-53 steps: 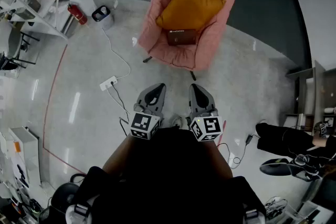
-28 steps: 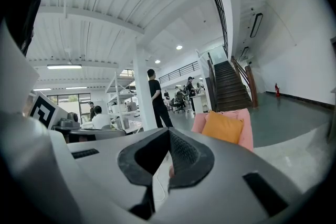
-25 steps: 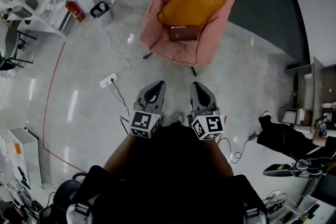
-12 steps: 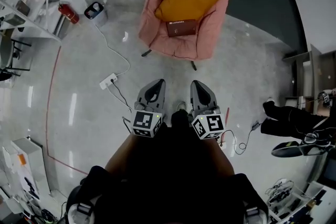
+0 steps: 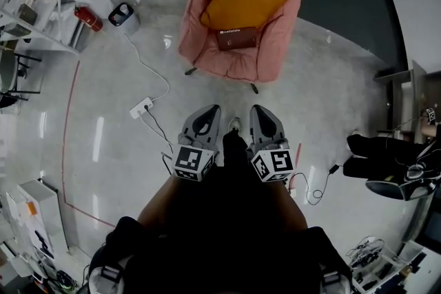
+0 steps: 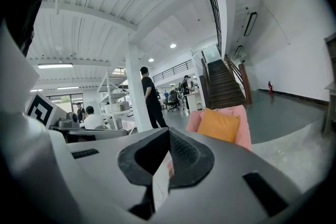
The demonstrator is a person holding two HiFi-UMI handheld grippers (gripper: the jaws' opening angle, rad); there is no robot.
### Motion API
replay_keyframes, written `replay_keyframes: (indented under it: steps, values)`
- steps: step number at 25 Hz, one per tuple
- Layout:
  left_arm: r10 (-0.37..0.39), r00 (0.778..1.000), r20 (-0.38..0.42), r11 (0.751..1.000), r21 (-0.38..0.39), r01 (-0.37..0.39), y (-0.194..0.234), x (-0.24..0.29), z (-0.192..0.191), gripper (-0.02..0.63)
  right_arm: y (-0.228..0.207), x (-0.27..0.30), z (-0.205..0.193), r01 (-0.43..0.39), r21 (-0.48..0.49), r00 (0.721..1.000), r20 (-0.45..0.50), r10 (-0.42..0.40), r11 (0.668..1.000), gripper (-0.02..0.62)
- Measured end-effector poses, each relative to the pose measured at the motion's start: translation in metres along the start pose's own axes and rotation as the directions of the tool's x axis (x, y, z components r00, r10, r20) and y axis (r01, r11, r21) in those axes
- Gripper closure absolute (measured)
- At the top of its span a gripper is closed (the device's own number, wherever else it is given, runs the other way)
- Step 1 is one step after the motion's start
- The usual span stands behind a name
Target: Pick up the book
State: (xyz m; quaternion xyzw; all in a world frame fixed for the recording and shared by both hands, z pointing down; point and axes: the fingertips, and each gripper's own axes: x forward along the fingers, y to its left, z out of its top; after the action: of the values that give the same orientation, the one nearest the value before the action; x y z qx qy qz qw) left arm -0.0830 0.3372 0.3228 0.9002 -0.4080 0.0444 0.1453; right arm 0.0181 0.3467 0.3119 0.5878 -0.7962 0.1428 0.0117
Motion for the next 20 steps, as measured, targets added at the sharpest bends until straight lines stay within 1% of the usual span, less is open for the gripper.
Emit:
replay_keyframes:
  steps: [6, 12, 16, 20]
  values:
    - [0.037, 0.999, -0.002, 0.999, -0.009, -0.037, 0.008, 0.054, 0.011, 0.606, -0.038, 0.035, 0.019, -0.028, -0.019, 1.0, -0.008, 0.028, 0.999, 0.592]
    - [0.047, 0.999, -0.003, 0.999, -0.003, -0.047, 0.002, 0.114, 0.028, 0.606, -0.084, 0.065, 0.033, -0.063, 0.005, 0.998, -0.008, 0.063, 0.998, 0.592]
    - [0.076, 0.997, 0.008, 0.997, 0.018, -0.076, -0.001, 0.146, 0.042, 0.606, -0.111, 0.087, 0.046, -0.091, 0.005, 0.996, -0.002, 0.091, 0.996, 0.592]
    - [0.12, 0.993, 0.003, 0.993, 0.019, -0.12, 0.0, 0.165, 0.045, 0.606, -0.132, 0.104, 0.051, -0.124, 0.006, 0.992, -0.009, 0.124, 0.992, 0.592]
